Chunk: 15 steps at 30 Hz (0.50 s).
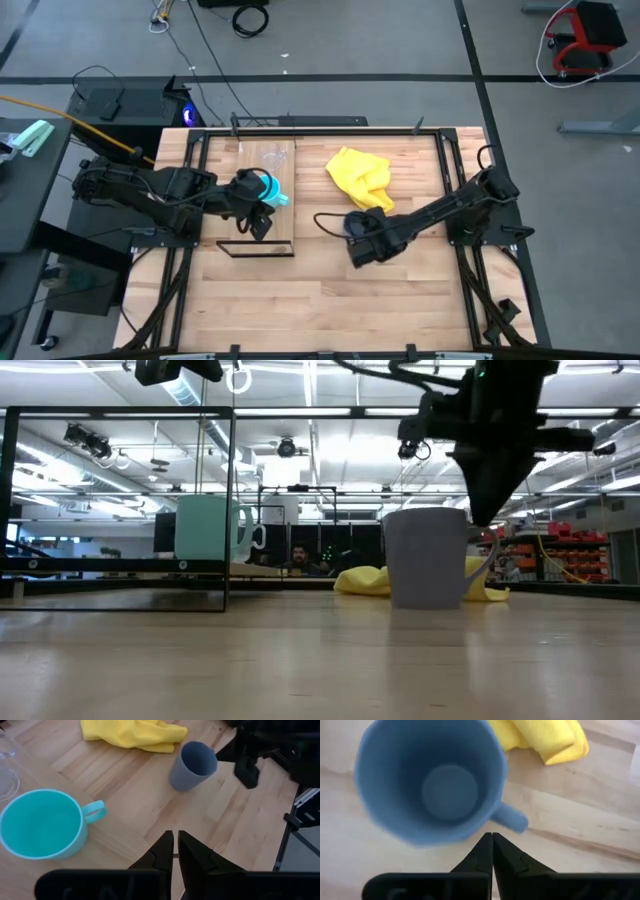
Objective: Stack small to large cups/mugs on shelf
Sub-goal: Put the blue mug on the shelf
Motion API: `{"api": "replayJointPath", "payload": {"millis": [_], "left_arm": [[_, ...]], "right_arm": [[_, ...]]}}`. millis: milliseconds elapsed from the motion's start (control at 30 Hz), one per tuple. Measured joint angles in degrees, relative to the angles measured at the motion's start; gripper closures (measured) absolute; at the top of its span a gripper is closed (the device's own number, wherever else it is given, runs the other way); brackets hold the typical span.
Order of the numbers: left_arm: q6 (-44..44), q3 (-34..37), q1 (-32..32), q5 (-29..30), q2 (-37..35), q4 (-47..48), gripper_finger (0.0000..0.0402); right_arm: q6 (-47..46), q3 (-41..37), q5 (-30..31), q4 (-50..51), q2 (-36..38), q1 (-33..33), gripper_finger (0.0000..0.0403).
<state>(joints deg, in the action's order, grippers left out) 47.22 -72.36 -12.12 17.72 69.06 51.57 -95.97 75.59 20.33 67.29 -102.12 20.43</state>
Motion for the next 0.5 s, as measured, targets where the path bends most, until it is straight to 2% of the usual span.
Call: {"api": "replayJointPath", "payload": {"millis": [133, 400, 500], "left_arm": [[1.0, 0.0, 0.0, 0.0, 0.0, -0.4, 0.0372], [-2.0, -0.1, 3.3, -0.1, 1.9, -16.7, 0.0368], [-2.9, 0.0, 5.6, -3.6, 4.5, -19.8, 0.0367]], "right_arm": [[1.2, 0.0, -0.3, -0.1, 2.5, 0.1, 0.0387], [1.6, 0.0, 0.3, 0.4, 12.0, -0.2, 0.0387], [1.7, 0.0, 0.7, 1.0, 15.3, -0.2, 0.0385]]}}
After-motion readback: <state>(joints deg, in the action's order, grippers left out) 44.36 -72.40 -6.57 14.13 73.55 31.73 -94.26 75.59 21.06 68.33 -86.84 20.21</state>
